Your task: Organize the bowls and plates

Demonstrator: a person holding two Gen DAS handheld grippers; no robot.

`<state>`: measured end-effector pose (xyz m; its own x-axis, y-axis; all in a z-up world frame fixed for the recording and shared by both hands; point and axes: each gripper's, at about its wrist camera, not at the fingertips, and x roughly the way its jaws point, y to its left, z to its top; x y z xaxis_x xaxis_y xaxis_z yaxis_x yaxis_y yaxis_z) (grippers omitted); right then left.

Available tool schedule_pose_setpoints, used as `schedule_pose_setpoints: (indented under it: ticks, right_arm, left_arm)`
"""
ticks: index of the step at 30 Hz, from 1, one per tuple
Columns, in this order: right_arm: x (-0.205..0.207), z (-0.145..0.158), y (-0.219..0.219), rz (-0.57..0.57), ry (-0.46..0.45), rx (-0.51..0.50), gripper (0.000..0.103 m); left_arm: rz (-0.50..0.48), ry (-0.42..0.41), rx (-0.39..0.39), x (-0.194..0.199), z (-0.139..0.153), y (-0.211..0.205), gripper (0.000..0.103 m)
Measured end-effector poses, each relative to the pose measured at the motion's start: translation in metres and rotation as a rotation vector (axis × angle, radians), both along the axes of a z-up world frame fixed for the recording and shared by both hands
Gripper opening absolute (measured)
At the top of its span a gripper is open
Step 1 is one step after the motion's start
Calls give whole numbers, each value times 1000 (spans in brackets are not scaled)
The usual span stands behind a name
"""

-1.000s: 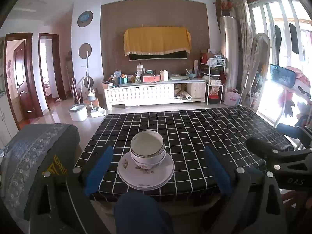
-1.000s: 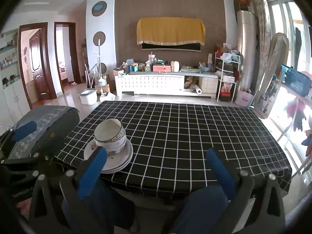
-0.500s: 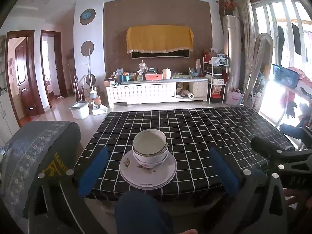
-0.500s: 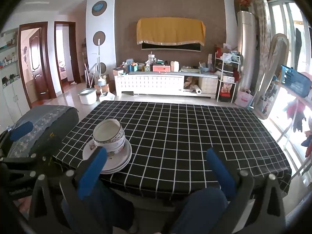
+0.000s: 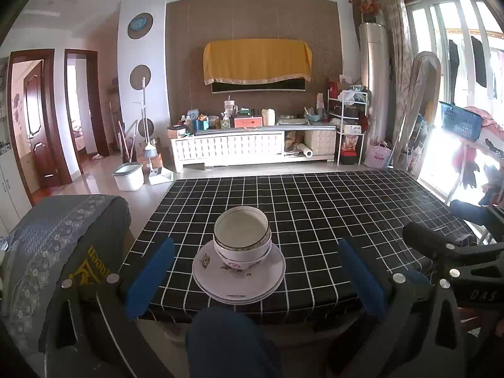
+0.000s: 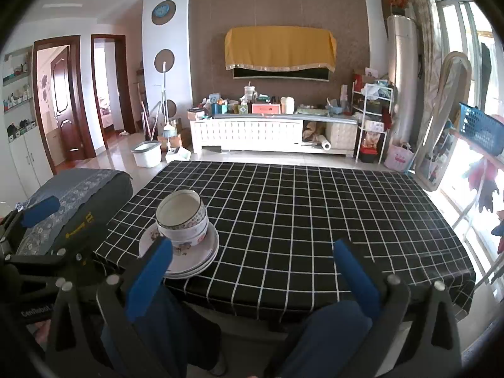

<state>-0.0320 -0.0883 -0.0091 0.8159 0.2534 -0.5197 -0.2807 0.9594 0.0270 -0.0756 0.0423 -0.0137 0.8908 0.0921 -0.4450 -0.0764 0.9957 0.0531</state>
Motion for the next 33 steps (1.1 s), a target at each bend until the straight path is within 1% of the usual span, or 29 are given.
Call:
schedule_pose_setpoints:
  ticks: [33]
  right_arm:
    - [0,-3,-4,-10,7,-1,103]
  left_arm:
    - [-5,3,1,-1,1,0,103]
